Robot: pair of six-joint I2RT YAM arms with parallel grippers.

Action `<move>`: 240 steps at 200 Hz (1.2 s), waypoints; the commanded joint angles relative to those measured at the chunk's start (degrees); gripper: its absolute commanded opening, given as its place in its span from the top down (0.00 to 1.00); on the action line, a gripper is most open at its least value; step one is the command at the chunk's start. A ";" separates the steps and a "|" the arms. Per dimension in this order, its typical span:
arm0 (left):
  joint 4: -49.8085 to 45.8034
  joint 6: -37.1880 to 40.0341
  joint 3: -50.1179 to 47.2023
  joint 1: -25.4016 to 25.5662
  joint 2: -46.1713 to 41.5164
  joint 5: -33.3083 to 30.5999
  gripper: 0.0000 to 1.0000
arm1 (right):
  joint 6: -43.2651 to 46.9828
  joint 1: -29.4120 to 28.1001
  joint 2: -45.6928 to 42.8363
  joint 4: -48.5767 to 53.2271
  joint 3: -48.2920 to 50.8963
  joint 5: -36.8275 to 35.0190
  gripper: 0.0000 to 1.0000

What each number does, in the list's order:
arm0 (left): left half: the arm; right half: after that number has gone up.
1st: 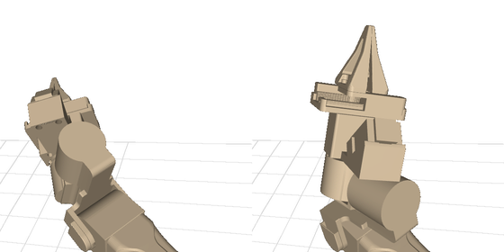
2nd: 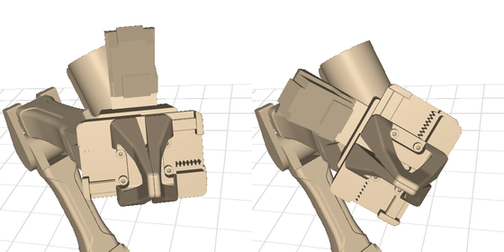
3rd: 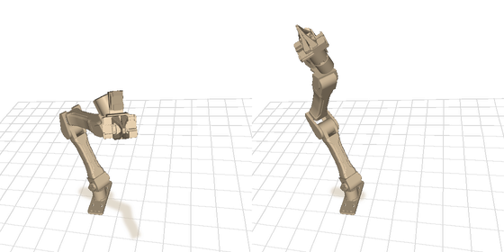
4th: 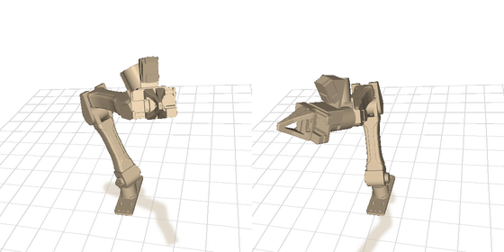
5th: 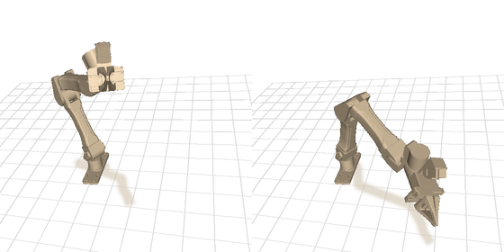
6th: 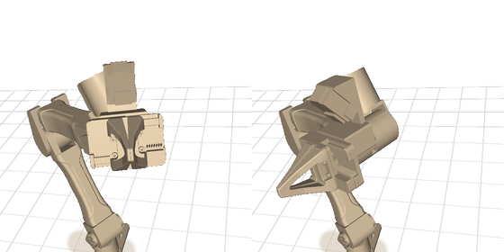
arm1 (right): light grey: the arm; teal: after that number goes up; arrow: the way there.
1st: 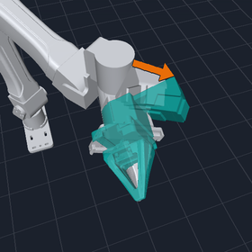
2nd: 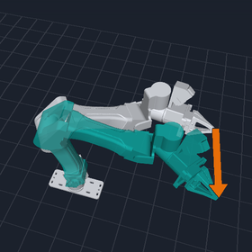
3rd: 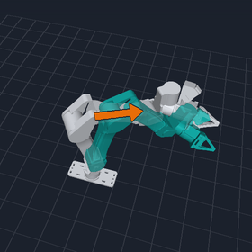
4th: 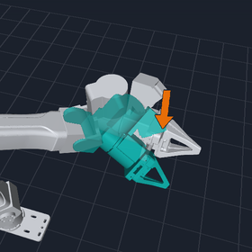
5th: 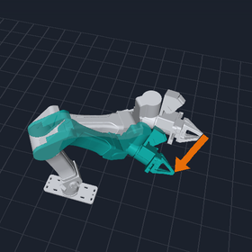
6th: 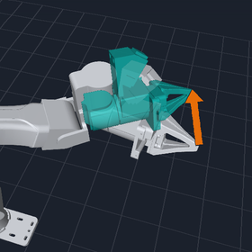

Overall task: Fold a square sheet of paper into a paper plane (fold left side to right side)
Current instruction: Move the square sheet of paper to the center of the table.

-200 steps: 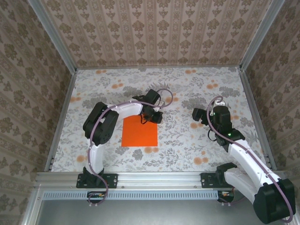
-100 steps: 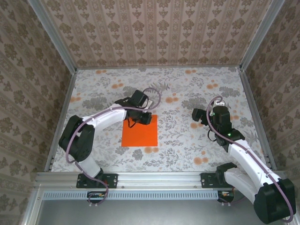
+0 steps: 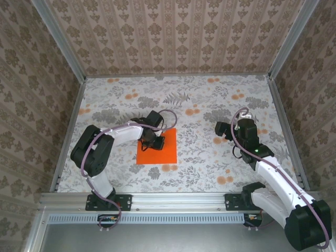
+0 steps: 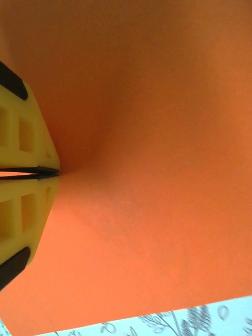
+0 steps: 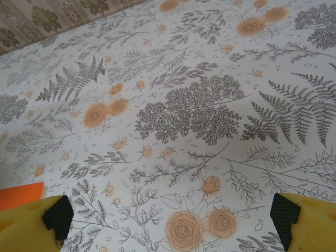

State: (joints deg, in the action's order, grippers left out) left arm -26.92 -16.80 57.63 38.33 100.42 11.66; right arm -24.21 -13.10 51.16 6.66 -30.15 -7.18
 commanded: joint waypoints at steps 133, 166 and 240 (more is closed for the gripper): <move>-1.07 1.85 20.58 2.47 19.91 6.46 0.87 | -0.53 -2.39 1.90 4.44 -5.00 -3.16 0.00; -0.07 1.54 20.86 2.24 18.32 8.12 0.87 | -0.87 -3.10 3.97 4.89 -6.08 -2.49 0.00; 4.04 -1.35 6.00 -3.77 -1.68 10.68 0.67 | -0.83 -9.88 25.08 3.17 -17.39 1.29 0.00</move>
State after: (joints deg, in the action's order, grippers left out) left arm -23.53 -16.93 68.20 37.28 105.03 20.82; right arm -24.27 -20.32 69.06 10.04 -42.52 -7.05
